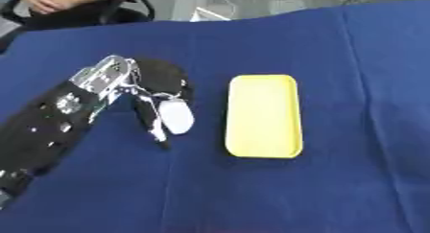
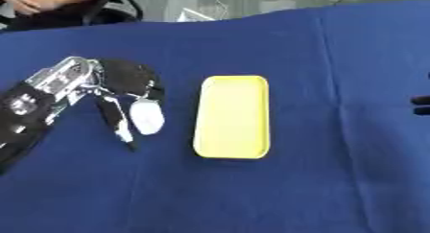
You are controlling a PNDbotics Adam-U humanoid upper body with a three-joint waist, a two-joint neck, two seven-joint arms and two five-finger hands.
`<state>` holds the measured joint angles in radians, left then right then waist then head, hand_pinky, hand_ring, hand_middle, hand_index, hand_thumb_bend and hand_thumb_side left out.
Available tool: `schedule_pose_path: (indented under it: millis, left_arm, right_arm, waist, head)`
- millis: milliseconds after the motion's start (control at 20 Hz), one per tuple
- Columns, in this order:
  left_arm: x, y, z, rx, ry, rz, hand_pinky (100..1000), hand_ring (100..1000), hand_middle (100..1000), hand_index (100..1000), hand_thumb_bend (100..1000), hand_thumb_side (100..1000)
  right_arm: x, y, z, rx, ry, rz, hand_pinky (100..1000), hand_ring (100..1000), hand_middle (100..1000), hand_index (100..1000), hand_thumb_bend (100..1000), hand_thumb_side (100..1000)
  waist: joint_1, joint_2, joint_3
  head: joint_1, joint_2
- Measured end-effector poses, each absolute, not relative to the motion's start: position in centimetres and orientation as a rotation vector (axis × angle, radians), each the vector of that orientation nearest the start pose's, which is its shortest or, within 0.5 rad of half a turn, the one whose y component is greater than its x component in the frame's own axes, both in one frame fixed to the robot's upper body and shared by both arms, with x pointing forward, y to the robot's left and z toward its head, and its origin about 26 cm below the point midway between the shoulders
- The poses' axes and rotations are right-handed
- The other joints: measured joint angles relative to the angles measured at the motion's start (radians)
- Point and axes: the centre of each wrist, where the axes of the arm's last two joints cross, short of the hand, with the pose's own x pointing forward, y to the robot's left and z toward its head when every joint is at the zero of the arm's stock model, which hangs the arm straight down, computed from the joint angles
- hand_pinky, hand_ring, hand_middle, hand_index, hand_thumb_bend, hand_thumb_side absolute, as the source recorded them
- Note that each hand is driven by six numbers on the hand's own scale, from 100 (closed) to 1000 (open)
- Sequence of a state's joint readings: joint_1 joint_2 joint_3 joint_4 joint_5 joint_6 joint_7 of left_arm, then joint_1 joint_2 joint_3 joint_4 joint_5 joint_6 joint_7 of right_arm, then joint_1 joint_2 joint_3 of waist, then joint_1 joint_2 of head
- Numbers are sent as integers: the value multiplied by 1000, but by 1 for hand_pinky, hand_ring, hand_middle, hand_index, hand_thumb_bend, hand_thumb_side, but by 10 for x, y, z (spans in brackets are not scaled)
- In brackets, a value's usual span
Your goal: Pick up objects on the table and place them in the box.
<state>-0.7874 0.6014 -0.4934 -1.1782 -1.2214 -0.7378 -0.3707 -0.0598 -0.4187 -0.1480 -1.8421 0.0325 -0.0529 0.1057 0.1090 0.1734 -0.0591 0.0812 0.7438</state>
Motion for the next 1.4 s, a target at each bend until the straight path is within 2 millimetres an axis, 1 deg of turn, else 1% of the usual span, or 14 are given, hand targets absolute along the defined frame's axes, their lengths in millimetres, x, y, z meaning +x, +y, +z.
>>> schedule_pose_path:
  millis: [250,400,450,600,700,750,800,850,900,950,1000,1200,1350,1400]
  left_arm:
    - [434,259,157,-921,1256,2865,857,857,769,850,860,777]
    - [434,258,158,-920,1233,2843,849,847,752,828,845,618]
    - [433,257,159,-920,1223,2835,847,842,745,820,835,592]
    - [433,256,160,-918,1193,2811,823,804,690,766,823,451]
    - [432,255,162,-914,1171,2788,790,755,626,711,820,425]
    - [432,254,163,-911,1160,2774,790,755,626,711,820,425]
    - [431,253,164,-907,1148,2760,758,694,567,658,805,405]
    - [431,252,165,-904,1142,2743,749,675,556,649,800,399]
    - [431,251,165,-905,1145,2722,709,607,512,602,770,383]
    - [430,250,166,-908,1154,2699,706,601,507,596,760,380]
    - [430,250,166,-913,1167,2676,682,560,471,551,705,363]
    - [431,250,163,-940,1229,2598,673,529,445,519,723,406]
    - [433,254,162,-956,1264,2566,671,520,434,508,713,399]
    - [434,255,162,-959,1274,2558,665,504,417,491,686,388]
  right_arm:
    - [280,-350,123,-379,-1918,425,671,689,887,973,289,783]
    - [281,-349,124,-378,-1922,426,671,688,887,973,289,784]
    - [281,-349,124,-378,-1922,426,671,688,887,973,289,784]
    - [282,-349,125,-377,-1925,427,671,688,887,973,288,784]
    - [282,-349,125,-376,-1924,428,671,688,887,973,288,784]
    - [282,-349,125,-376,-1924,428,671,688,887,973,288,784]
    - [282,-349,125,-376,-1924,428,671,688,887,973,288,784]
    - [282,-349,125,-376,-1924,428,671,689,887,973,288,784]
    - [282,-349,125,-376,-1924,428,671,689,887,973,287,783]
    - [282,-349,125,-376,-1924,428,671,688,887,973,287,783]
    - [282,-349,125,-376,-1924,428,671,688,887,973,287,783]
    - [282,-349,125,-376,-1925,428,671,688,887,973,287,782]
    - [282,-349,125,-376,-1925,428,671,688,887,973,287,782]
    - [282,-349,125,-376,-1925,428,671,688,887,973,287,782]
  waist:
    - [-1,1,0]
    - [-2,1,0]
    - [-2,1,0]
    - [-2,2,0]
    - [-2,2,0]
    - [-2,2,0]
    - [-3,3,0]
    - [-3,3,0]
    - [-3,4,0]
    - [-3,5,0]
    - [-3,6,0]
    - [-3,6,-1]
    - [-3,6,0]
    - [-3,6,0]
  head:
    - [0,0]
    - [0,0]
    - [0,0]
    - [0,0]
    - [0,0]
    - [0,0]
    - [0,0]
    - [0,0]
    - [0,0]
    - [0,-1]
    - [0,-1]
    - [0,-1]
    - [0,-1]
    - [0,-1]
